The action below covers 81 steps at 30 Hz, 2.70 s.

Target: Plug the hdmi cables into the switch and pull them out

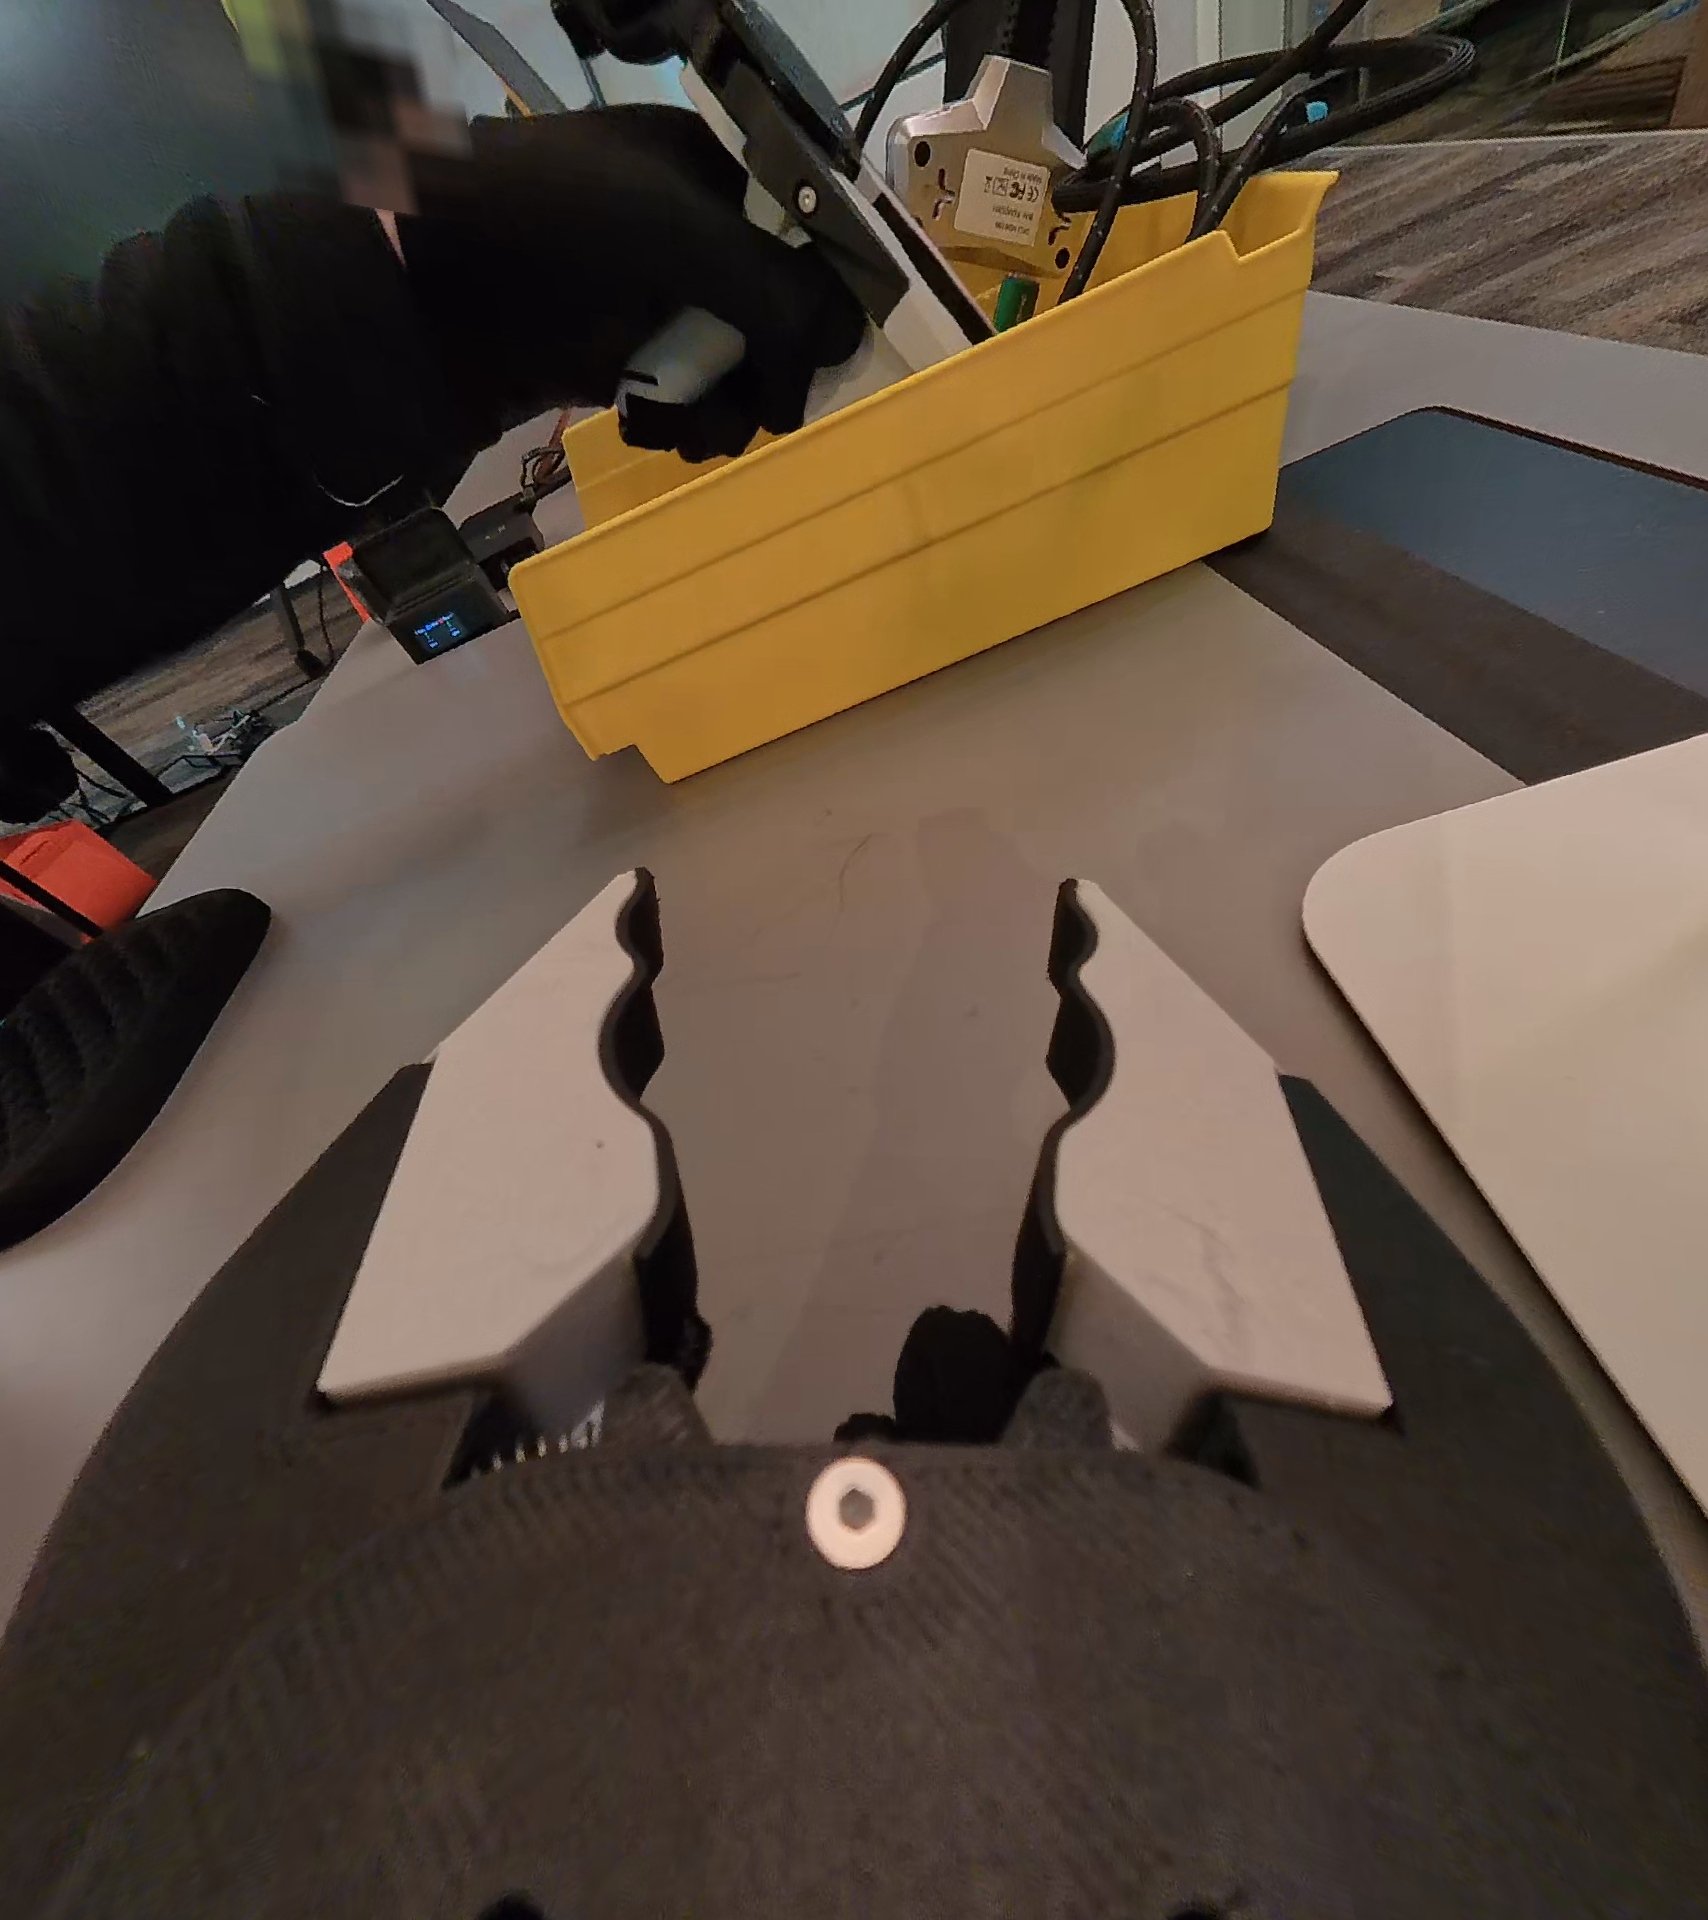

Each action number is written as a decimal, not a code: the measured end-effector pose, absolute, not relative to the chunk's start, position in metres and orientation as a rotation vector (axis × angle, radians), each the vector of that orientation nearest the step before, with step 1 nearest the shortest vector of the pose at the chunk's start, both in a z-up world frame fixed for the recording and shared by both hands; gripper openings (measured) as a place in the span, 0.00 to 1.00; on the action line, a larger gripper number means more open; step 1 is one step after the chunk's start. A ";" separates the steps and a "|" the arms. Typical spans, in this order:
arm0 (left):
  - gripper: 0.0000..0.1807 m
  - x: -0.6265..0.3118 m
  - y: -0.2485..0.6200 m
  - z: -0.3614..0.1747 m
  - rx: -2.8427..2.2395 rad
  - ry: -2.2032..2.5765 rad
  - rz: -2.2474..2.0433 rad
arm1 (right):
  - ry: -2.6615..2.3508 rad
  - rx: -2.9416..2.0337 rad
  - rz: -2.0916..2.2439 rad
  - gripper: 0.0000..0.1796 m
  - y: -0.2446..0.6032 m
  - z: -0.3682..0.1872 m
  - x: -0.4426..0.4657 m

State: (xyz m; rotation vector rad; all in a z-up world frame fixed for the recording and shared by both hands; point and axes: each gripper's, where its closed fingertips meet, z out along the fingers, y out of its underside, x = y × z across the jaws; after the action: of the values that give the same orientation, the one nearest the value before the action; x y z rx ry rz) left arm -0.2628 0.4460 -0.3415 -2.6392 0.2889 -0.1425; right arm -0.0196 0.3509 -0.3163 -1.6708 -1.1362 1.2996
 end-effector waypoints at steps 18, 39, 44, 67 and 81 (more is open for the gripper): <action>0.27 -0.243 0.438 -0.348 -2.847 0.477 -0.240 | -1.132 -1.676 1.313 0.41 0.351 -0.316 -0.019; 0.25 -0.259 0.424 -0.223 -2.391 0.403 -0.302 | -1.132 -1.679 1.316 0.41 0.352 -0.316 -0.019; 0.25 -0.263 0.415 -0.186 -2.291 0.399 -0.289 | -1.132 -1.680 1.316 0.41 0.352 -0.316 -0.019; 0.25 -0.094 0.337 -0.201 -1.966 1.166 0.424 | -1.048 -1.514 1.395 0.38 0.342 -0.260 -0.014; 0.25 -0.022 0.342 -0.250 -1.731 1.499 0.749 | -1.097 -1.517 1.321 0.23 0.319 -0.230 -0.029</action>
State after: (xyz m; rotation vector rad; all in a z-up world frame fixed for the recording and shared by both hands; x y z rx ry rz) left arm -0.0224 0.3419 -0.2504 -1.7310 1.4990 0.7487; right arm -0.0290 0.3189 -0.2305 -1.5173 -1.0965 1.3213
